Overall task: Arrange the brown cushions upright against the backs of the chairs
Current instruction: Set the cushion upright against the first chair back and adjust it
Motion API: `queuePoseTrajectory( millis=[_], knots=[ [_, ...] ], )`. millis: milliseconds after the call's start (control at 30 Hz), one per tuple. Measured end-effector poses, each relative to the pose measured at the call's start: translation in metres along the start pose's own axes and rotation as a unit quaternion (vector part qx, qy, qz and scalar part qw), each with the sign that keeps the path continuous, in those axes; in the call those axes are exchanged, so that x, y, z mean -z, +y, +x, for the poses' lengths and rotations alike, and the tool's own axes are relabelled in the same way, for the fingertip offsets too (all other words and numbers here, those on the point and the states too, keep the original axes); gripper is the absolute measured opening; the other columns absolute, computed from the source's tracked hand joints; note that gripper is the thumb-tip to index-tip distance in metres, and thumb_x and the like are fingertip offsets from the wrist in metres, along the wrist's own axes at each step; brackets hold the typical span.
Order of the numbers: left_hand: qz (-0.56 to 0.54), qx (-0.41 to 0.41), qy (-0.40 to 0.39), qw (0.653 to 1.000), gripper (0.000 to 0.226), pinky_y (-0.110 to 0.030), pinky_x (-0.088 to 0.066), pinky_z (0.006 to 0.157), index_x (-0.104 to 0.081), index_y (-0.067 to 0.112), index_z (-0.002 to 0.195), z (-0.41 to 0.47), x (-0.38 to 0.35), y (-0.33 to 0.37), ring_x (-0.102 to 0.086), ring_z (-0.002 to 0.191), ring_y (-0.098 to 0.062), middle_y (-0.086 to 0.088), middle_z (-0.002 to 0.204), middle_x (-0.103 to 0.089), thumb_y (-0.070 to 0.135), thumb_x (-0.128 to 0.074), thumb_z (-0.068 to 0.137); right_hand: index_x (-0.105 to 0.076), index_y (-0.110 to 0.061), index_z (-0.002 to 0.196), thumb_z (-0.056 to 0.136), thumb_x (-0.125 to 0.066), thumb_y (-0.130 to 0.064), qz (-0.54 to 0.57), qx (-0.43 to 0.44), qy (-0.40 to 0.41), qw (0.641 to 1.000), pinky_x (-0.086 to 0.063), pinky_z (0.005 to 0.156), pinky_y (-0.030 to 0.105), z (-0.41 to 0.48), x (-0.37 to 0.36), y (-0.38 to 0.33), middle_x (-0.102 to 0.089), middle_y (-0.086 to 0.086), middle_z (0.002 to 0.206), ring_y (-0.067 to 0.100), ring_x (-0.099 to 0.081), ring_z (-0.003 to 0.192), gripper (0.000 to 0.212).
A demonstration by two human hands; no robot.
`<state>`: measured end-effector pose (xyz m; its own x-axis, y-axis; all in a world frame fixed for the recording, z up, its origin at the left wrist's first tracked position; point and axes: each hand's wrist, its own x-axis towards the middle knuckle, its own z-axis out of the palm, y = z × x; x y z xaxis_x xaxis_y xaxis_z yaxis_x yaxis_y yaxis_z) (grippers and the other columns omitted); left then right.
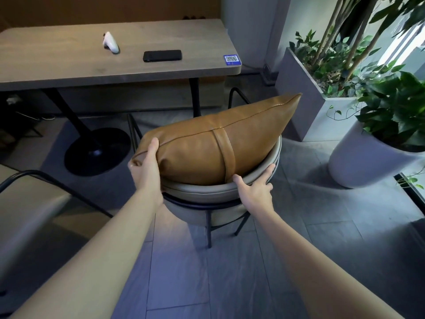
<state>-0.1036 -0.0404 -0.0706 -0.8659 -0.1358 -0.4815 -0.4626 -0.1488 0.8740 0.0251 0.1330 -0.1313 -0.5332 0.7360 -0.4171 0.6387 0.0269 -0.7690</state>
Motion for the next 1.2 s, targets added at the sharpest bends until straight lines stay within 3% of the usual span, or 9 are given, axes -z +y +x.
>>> queuePoseTrajectory(
  millis=[100, 167, 233, 267, 400, 467, 667, 833, 1200],
  knots=[
    [-0.027, 0.019, -0.027, 0.999, 0.124, -0.054, -0.033, 0.117, -0.021, 0.036, 0.158, -0.026, -0.006, -0.021, -0.044, 0.14, -0.027, 0.003, 0.158, -0.041, 0.079, -0.078, 0.057, 0.005, -0.031, 0.16, 0.091, -0.059, -0.058, -0.004, 0.008, -0.005, 1.0, -0.04, 0.1, 0.045, 0.004, 0.019, 0.004, -0.038, 0.022, 0.155, 0.043, -0.049, 0.131, 0.099],
    [-0.014, 0.049, -0.05, 0.997, 0.126, -0.055, -0.03, 0.119, -0.014, 0.038, 0.16, -0.044, -0.017, -0.039, -0.039, 0.144, -0.027, 0.004, 0.162, -0.035, 0.077, -0.079, 0.06, -0.014, -0.026, 0.152, 0.092, -0.063, -0.051, 0.006, 0.01, 0.005, 1.0, -0.045, 0.097, 0.044, 0.012, 0.034, 0.002, -0.053, 0.02, 0.141, 0.039, -0.058, 0.114, 0.081],
    [-0.01, 0.065, -0.044, 0.997, 0.122, -0.052, -0.031, 0.118, -0.012, 0.036, 0.161, -0.053, -0.03, -0.048, -0.038, 0.144, -0.028, 0.003, 0.162, -0.035, 0.072, -0.08, 0.065, -0.022, -0.025, 0.139, 0.09, -0.07, -0.042, 0.037, -0.003, 0.0, 0.999, -0.055, 0.092, 0.05, 0.022, 0.043, -0.002, -0.056, 0.014, 0.124, 0.028, -0.061, 0.09, 0.071],
    [-0.014, 0.074, -0.038, 0.996, 0.122, -0.051, -0.031, 0.117, -0.013, 0.033, 0.161, -0.054, -0.035, -0.048, -0.038, 0.144, -0.029, 0.001, 0.161, -0.035, 0.071, -0.08, 0.066, -0.022, -0.026, 0.137, 0.087, -0.073, -0.04, 0.051, -0.011, -0.004, 0.999, -0.057, 0.091, 0.054, 0.025, 0.045, -0.004, -0.055, 0.012, 0.121, 0.026, -0.062, 0.087, 0.072],
    [-0.042, 0.093, -0.015, 0.995, 0.112, -0.048, -0.031, 0.117, -0.02, 0.021, 0.159, -0.046, -0.044, -0.04, -0.041, 0.141, -0.028, -0.002, 0.157, -0.04, 0.061, -0.081, 0.074, -0.008, -0.042, 0.156, 0.075, -0.077, -0.05, 0.071, -0.021, -0.004, 0.997, -0.053, 0.101, 0.055, 0.023, 0.039, -0.002, -0.05, 0.006, 0.147, 0.035, -0.055, 0.127, 0.107],
    [-0.043, 0.095, 0.0, 0.995, 0.11, -0.046, -0.032, 0.116, -0.022, 0.019, 0.159, -0.044, -0.047, -0.037, -0.042, 0.139, -0.027, -0.001, 0.155, -0.042, 0.058, -0.082, 0.076, -0.005, -0.044, 0.159, 0.072, -0.076, -0.056, 0.072, -0.018, -0.007, 0.997, -0.05, 0.104, 0.054, 0.024, 0.037, 0.0, -0.043, 0.004, 0.157, 0.034, -0.048, 0.137, 0.113],
    [-0.04, 0.085, 0.014, 0.996, 0.101, -0.043, -0.034, 0.114, -0.028, 0.017, 0.156, -0.035, -0.051, -0.034, -0.044, 0.137, -0.026, -0.001, 0.153, -0.045, 0.053, -0.082, 0.079, -0.006, -0.041, 0.159, 0.073, -0.077, -0.049, 0.087, -0.039, -0.016, 0.995, -0.05, 0.104, 0.055, 0.034, 0.032, 0.0, -0.043, 0.005, 0.156, 0.034, -0.049, 0.135, 0.113],
    [-0.035, 0.066, -0.012, 0.997, 0.103, -0.054, -0.026, 0.121, -0.025, 0.017, 0.157, -0.006, -0.041, -0.023, -0.037, 0.145, -0.029, 0.0, 0.158, -0.04, 0.051, -0.083, 0.079, 0.001, -0.04, 0.161, 0.076, -0.081, -0.044, 0.116, -0.056, -0.054, 0.99, -0.053, 0.103, 0.052, 0.044, 0.016, -0.013, -0.033, 0.002, 0.163, 0.033, -0.047, 0.138, 0.118],
    [-0.045, 0.06, -0.013, 0.997, 0.098, -0.06, -0.025, 0.12, -0.03, 0.019, 0.155, 0.051, -0.049, 0.009, -0.04, 0.143, -0.033, -0.003, 0.156, -0.043, 0.045, -0.085, 0.078, 0.004, -0.027, 0.163, 0.073, -0.076, -0.061, 0.064, -0.02, -0.029, 0.997, -0.051, 0.105, 0.05, 0.067, -0.024, -0.04, -0.033, 0.008, 0.164, 0.036, -0.054, 0.133, 0.125]
  ],
)
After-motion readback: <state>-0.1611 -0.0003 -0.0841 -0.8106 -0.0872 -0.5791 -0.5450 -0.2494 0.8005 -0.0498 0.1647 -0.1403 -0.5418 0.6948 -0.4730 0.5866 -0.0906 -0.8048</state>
